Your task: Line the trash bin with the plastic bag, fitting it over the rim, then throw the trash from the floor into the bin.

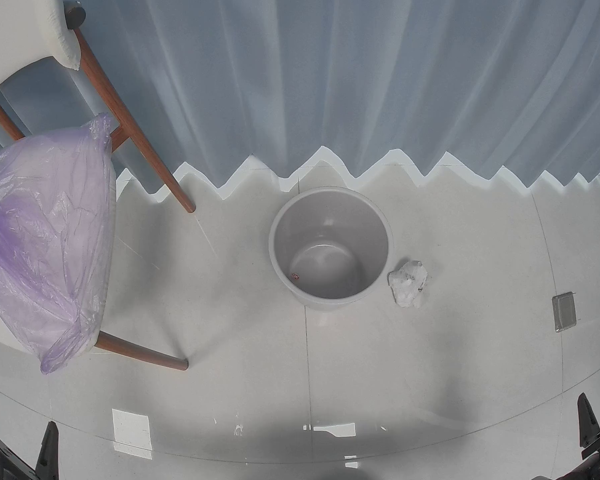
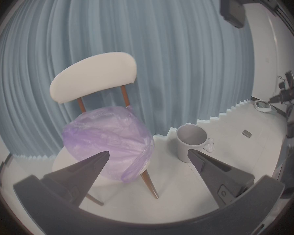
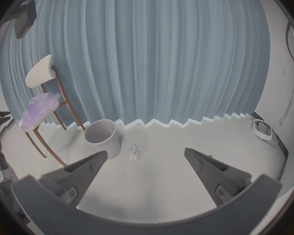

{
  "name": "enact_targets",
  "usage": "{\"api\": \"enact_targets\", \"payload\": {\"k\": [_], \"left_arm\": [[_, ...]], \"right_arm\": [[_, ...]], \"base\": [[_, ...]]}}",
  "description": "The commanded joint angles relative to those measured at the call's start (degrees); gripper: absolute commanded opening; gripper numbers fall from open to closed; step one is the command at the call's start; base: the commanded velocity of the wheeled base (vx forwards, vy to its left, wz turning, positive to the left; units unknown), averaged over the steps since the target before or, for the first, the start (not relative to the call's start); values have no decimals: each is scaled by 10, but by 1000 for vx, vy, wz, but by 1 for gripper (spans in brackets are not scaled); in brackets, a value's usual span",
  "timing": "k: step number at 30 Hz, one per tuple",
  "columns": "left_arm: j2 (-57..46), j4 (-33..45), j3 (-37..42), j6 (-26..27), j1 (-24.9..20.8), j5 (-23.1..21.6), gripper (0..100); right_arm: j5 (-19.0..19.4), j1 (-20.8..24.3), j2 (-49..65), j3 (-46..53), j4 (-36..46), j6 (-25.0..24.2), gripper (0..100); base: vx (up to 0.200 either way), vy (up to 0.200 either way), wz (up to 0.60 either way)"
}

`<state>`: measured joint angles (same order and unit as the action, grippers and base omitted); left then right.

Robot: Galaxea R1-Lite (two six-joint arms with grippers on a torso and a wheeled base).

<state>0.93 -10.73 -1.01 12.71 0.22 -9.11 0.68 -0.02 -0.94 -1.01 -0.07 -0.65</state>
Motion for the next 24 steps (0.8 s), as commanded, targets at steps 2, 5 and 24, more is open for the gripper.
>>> {"api": "enact_targets", "payload": {"k": [2,5,24], "left_arm": [[-9,-18,9,43,0,-40,100],[-9,-15,-10,46,1,-76,100],[399,-25,-195,38,-4,-188,100]], "right_arm": [[0,0,9,10,0,0,100],[0,0,9,9,0,0,100],[1,0,9,10,0,0,100]], "base": [[0,0,0],[0,0,0],[0,0,0]]}}
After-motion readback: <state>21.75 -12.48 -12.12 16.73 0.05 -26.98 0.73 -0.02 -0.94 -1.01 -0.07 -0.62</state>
